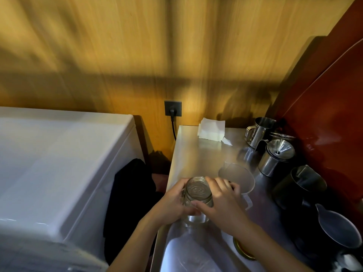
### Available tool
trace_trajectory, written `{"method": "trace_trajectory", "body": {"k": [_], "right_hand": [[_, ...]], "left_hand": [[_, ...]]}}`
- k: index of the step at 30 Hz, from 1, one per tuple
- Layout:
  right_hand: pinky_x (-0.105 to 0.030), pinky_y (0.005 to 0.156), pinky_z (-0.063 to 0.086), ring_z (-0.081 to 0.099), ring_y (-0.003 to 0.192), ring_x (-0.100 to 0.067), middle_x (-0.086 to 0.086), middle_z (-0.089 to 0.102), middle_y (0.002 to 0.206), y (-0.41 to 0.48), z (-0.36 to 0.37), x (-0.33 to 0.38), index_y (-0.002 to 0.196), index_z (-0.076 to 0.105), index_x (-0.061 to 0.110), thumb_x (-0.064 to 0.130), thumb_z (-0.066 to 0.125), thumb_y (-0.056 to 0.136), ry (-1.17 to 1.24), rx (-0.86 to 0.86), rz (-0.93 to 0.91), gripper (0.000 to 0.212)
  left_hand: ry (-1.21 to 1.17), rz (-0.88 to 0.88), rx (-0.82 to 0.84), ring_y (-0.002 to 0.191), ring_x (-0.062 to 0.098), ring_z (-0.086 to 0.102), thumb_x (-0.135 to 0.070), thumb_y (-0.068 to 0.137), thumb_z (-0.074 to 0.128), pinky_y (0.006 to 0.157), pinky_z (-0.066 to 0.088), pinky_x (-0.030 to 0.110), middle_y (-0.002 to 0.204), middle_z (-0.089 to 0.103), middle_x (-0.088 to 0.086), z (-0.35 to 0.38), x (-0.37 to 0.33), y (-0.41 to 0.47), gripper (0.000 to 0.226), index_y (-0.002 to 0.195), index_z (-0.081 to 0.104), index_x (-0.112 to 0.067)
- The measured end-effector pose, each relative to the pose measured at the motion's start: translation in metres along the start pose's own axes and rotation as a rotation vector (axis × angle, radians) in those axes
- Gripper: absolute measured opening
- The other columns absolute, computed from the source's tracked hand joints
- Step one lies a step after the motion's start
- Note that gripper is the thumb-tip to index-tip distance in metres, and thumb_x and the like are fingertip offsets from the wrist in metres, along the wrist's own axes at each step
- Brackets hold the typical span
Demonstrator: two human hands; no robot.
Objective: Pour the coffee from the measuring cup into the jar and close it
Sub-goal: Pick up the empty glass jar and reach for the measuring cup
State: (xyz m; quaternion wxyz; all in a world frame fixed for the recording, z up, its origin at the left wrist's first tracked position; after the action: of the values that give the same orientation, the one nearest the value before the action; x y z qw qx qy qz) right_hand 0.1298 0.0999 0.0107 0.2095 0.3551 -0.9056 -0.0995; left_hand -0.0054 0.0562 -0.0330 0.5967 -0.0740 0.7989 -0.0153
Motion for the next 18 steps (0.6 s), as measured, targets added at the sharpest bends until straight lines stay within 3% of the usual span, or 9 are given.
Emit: {"method": "trace_trajectory", "body": {"k": [5,9,12,15,18], "right_hand": [[-0.037,0.092,0.020,0.040,0.116,-0.019,-0.001,0.049,0.128,0.001,-0.001,-0.003,0.127,0.044,0.018,0.062,0.054,0.075,0.000,-0.001,-0.012,0.069],[-0.033,0.095,0.013,0.036,0.121,-0.021,-0.005,0.048,0.130,-0.003,-0.016,-0.018,0.126,0.045,0.014,0.055,0.057,0.079,0.059,-0.089,0.066,0.063],[-0.032,0.093,0.017,0.040,0.118,-0.024,-0.007,0.051,0.126,-0.015,-0.030,-0.038,0.122,0.047,0.014,0.044,0.061,0.080,0.069,-0.213,0.171,0.053],[-0.042,0.095,0.024,0.038,0.120,-0.025,-0.008,0.046,0.132,-0.031,-0.037,-0.060,0.131,0.036,0.016,0.038,0.068,0.077,0.044,-0.282,0.316,0.067],[-0.046,0.101,0.018,0.026,0.129,-0.021,-0.007,0.034,0.144,-0.041,-0.029,-0.077,0.139,0.019,0.019,0.044,0.068,0.075,0.096,-0.191,0.487,0.085]], "left_hand": [[-0.025,0.012,0.009,0.099,-0.003,0.066,0.004,0.069,0.082,0.082,0.051,0.015,0.113,0.065,-0.003,0.001,0.000,-0.001,0.068,0.122,0.048,-0.023],[-0.039,0.021,0.002,0.110,0.010,0.065,-0.001,0.067,0.085,0.090,0.053,0.020,0.121,0.064,0.005,0.002,0.004,0.000,0.074,0.127,0.047,-0.021],[-0.026,0.039,-0.004,0.117,0.011,0.060,-0.013,0.061,0.089,0.093,0.049,0.018,0.126,0.060,0.001,0.003,0.006,0.001,0.082,0.129,0.044,-0.023],[-0.031,0.060,-0.007,0.117,0.011,0.058,-0.025,0.054,0.089,0.092,0.047,0.017,0.126,0.059,0.000,0.004,0.007,0.001,0.085,0.127,0.046,-0.027],[-0.047,0.078,-0.025,0.114,0.006,0.059,-0.022,0.051,0.085,0.090,0.047,0.012,0.121,0.061,-0.002,0.006,0.007,0.002,0.076,0.118,0.050,-0.032]]}}
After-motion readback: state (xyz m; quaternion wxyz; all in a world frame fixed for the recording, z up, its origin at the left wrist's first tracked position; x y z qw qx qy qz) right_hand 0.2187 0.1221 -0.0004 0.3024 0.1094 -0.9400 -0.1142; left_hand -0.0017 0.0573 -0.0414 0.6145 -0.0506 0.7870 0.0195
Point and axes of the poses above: each hand's wrist, its own y-axis towards the middle knuckle, its own z-axis out of the palm, x = y × z, the point moved 5 cm from there along y, towards the middle knuckle
